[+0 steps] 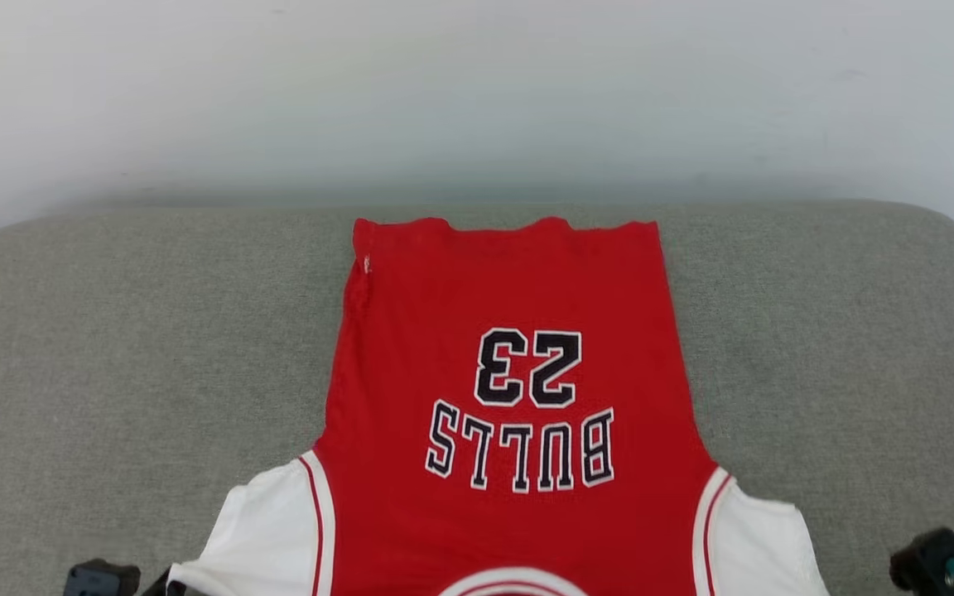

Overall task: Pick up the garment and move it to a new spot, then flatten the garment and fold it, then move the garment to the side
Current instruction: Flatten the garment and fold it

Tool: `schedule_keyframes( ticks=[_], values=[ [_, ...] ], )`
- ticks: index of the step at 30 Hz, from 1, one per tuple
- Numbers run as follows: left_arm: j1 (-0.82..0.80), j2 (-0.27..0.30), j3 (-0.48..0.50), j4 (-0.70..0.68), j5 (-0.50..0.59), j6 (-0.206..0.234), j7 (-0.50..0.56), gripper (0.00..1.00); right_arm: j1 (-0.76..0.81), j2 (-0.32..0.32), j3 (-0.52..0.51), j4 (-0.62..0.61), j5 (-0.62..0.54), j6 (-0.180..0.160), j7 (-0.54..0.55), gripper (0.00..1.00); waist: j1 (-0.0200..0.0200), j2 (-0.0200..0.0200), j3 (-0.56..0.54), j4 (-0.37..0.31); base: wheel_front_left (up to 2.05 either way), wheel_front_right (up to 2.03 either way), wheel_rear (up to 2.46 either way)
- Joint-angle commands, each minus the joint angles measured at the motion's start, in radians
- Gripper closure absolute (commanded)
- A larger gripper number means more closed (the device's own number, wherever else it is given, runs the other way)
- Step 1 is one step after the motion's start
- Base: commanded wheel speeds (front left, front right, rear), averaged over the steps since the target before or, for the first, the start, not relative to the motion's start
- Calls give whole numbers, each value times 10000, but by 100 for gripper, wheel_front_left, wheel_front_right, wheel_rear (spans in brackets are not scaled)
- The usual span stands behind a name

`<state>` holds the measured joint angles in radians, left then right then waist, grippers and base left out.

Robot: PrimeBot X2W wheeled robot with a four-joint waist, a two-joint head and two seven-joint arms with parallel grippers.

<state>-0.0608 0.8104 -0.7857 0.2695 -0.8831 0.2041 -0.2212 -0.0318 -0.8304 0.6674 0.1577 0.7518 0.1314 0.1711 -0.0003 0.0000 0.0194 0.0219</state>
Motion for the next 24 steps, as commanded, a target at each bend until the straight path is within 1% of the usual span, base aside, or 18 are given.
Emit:
schedule_keyframes(
  ticks=[1, 6, 9, 10, 11, 12, 17, 24],
  values=[
    [222, 113, -24, -54, -28, 124, 48, 100, 477, -143, -105, -198, 141, -14, 272, 100, 3, 0, -27, 66, 0, 0, 0],
    [775, 140, -180, -423, -169, 300, 121, 100, 1749, -542, -693, -1130, 579, -14, 1545, 100, 3, 0, -8, 211, 0, 0, 0],
    [762, 30, -218, -520, -66, 383, 66, 100, 2074, -530, -1208, -1482, 545, -14, 2063, 100, 3, 0, 7, 276, 0, 0, 0],
    [717, 6, -223, -570, -57, 408, 51, 100, 2130, -458, -1390, -1579, 485, -14, 2186, 97, 3, 0, 8, 293, 0, 0, 0],
    [675, -16, -220, -616, -33, 429, 62, 100, 2131, -368, -1596, -1699, 421, -14, 2260, 36, 3, 0, 14, 302, 0, 0, 0],
    [626, -51, -198, -636, -10, 472, 34, 100, 2131, -282, -1783, -1813, 385, -13, 2328, 0, 3, 0, 23, 307, 0, 0, 0],
    [437, -246, -225, -868, 113, 549, -22, 100, 1811, -68, -2888, -2317, 15, -13, 2404, 0, 3, 0, 122, 358, 0, 0, 0],
    [61, -495, -68, -1325, 323, 716, -154, 100, 742, 50, -4911, -3058, -496, -13, 1921, 0, 3, 0, 685, 647, 0, 0, 0]
  ],
)
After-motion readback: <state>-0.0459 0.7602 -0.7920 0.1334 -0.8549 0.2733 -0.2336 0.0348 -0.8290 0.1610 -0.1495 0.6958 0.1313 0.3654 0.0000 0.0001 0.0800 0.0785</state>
